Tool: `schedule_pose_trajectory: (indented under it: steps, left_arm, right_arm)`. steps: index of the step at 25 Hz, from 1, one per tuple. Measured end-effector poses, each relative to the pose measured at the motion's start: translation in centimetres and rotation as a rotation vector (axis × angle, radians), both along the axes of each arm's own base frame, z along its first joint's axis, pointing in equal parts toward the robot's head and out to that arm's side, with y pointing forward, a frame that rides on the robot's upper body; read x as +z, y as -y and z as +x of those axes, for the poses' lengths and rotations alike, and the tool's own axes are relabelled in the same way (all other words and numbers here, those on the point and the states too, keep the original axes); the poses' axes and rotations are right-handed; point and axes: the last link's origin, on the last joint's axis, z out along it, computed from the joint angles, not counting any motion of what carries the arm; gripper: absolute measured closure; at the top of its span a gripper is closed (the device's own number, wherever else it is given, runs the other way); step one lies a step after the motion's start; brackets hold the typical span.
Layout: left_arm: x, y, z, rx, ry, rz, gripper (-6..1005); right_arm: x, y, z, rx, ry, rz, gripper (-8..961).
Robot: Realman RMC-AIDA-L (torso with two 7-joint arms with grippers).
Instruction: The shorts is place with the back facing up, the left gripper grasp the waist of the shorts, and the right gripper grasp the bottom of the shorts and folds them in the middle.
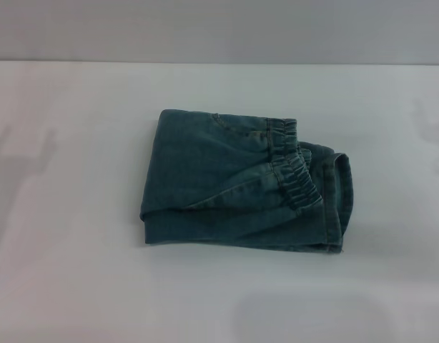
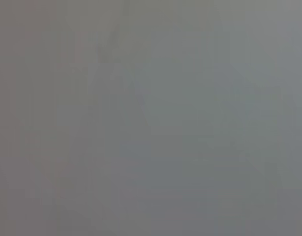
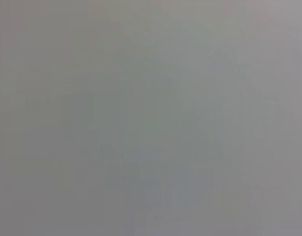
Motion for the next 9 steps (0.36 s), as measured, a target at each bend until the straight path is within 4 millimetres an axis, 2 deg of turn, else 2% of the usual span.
schedule_pose_trajectory:
  steps: [9]
  left_arm:
    - [0.6,3.2,-3.1,0.212,-0.038,0.189,147]
  right_arm:
    - [2.9,1.8,4.2,-0.216,-0.085,0.242,401]
